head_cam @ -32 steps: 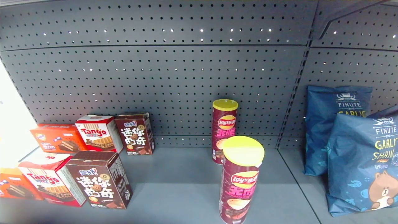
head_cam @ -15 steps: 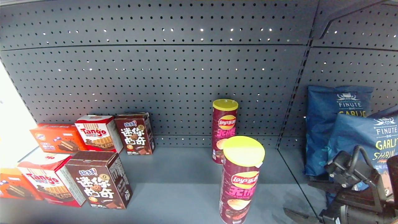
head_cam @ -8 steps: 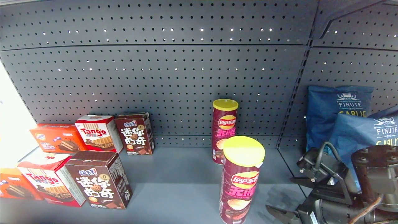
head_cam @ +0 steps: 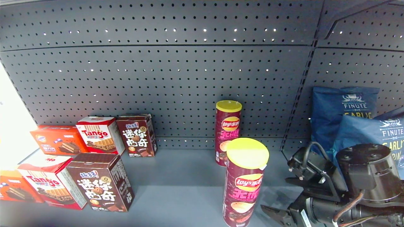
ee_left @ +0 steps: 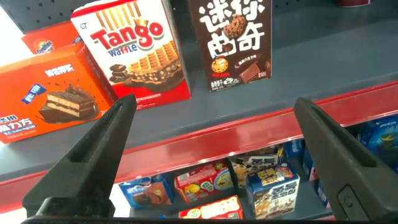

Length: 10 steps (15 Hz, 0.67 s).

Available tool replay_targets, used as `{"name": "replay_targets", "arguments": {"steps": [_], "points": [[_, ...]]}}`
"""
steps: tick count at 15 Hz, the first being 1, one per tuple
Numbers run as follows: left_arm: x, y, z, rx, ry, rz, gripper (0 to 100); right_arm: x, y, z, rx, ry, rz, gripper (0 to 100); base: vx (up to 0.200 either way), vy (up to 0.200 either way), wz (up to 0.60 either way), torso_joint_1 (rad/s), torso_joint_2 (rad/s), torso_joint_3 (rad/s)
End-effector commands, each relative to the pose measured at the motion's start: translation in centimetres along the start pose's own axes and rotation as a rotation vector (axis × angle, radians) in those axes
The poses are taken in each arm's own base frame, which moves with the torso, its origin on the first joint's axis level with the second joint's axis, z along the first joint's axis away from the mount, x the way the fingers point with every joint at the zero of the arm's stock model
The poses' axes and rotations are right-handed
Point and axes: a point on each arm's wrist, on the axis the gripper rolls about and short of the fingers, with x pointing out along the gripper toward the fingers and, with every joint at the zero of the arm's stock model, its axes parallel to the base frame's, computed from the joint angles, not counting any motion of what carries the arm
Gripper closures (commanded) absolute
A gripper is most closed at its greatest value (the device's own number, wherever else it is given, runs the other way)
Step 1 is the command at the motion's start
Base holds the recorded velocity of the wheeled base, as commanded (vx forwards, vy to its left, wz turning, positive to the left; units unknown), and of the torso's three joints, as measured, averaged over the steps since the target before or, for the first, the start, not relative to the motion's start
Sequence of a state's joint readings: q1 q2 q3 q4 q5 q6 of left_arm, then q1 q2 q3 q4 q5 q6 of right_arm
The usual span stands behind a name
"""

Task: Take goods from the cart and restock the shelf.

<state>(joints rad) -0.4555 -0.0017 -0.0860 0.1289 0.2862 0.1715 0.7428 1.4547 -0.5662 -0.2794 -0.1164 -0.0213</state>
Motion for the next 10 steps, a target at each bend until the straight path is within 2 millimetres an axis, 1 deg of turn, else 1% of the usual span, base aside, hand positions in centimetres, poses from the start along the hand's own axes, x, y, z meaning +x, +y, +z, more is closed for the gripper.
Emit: {"name": "replay_targets", "arguments": {"steps": [1, 10], "points": [[0.0, 0.0, 0.0, 0.001, 0.003, 0.0, 0, 0.4, 0.1, -0.1, -0.005, 0.015, 0.002, 0, 0.0, 0.0, 0.0, 0.0, 0.0, 0.0], [0.0, 0.0, 0.0, -0.005, 0.003, 0.0, 0, 2.1, 0.1, 1.2, 0.0, 0.015, -0.006, 0, 0.0, 0.0, 0.0, 0.0, 0.0, 0.0]]}}
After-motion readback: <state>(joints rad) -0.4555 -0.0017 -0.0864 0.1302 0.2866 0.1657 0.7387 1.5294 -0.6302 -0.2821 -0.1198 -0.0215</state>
